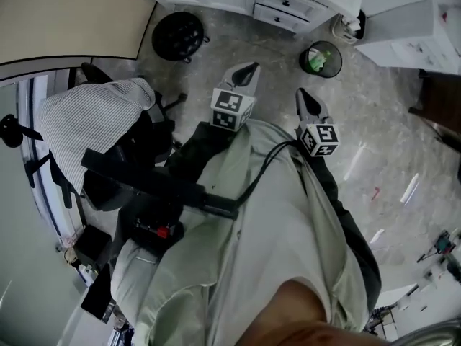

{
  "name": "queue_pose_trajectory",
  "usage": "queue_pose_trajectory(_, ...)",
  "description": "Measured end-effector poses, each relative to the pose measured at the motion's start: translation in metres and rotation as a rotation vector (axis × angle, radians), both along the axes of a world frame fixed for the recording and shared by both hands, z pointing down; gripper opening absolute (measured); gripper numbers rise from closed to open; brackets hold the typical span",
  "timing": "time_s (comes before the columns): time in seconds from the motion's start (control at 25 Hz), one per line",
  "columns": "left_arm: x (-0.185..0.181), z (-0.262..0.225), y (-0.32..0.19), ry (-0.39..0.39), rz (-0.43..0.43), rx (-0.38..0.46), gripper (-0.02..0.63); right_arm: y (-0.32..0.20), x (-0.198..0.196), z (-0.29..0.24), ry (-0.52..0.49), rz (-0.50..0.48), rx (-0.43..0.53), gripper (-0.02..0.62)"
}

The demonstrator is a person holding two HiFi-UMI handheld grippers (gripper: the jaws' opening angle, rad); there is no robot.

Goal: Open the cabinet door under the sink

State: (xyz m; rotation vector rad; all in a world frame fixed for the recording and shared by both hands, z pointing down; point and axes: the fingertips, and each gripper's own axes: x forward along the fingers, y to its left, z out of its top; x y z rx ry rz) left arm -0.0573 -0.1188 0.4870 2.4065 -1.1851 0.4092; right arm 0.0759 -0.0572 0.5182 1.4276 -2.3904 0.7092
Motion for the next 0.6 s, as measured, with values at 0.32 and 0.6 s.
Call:
queue_pose_trajectory(0.32,-0.014,0.013,-0.054,0.02,0.054,-0.03,0.008,-0.056,-0.016,-0.007,0.265,-0.019,0.085,0.002)
queue_pose_trajectory(0.6,-0.035,0.027,-0.078,0.008,0.009,-0.076,0.008,-0.099,-0.026,0.016,0.437,-0.22,0.081,0.002)
